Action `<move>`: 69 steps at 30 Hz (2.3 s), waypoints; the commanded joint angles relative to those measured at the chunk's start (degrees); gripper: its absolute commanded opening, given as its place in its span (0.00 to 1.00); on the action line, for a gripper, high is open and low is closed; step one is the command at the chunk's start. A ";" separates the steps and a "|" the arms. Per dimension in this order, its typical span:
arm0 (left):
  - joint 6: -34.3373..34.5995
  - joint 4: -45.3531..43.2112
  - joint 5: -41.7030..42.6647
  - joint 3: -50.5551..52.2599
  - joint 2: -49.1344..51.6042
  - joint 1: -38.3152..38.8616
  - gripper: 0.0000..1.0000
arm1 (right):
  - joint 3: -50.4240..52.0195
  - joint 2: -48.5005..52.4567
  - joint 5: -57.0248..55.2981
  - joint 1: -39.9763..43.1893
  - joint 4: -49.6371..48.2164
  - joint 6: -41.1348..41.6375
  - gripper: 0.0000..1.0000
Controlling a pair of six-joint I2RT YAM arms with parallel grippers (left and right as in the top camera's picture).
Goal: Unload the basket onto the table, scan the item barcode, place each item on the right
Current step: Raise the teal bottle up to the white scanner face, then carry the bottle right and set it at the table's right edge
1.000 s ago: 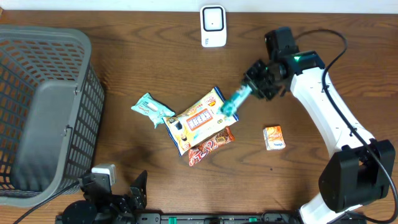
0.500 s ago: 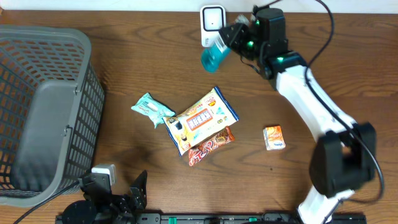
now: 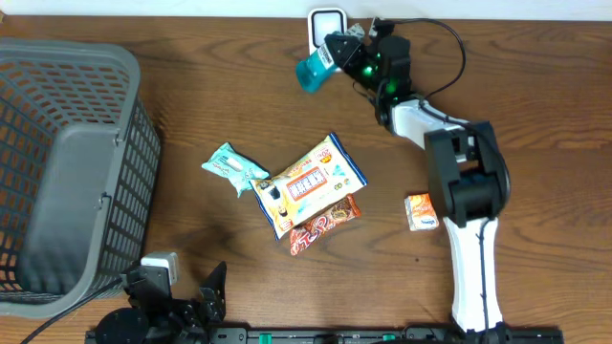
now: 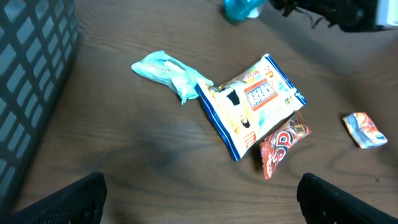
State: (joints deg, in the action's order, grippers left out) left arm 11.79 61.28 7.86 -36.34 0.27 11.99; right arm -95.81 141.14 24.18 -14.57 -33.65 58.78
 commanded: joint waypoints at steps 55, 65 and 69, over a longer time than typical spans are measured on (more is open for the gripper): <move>-0.11 -0.09 0.70 -0.20 0.02 -0.24 0.98 | -12.20 -10.27 -75.69 36.28 85.53 -39.54 0.03; -0.11 -0.09 0.70 -0.20 0.02 -0.24 0.98 | -12.39 -21.57 -65.42 43.45 83.49 -38.47 0.99; -0.11 -0.09 0.70 -0.20 0.02 -0.24 0.98 | -12.39 -32.98 -53.37 43.06 82.77 -37.88 0.99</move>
State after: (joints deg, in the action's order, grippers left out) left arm 11.79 61.21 7.86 -36.29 0.27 11.99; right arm -106.80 118.39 -39.57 29.04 49.43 20.14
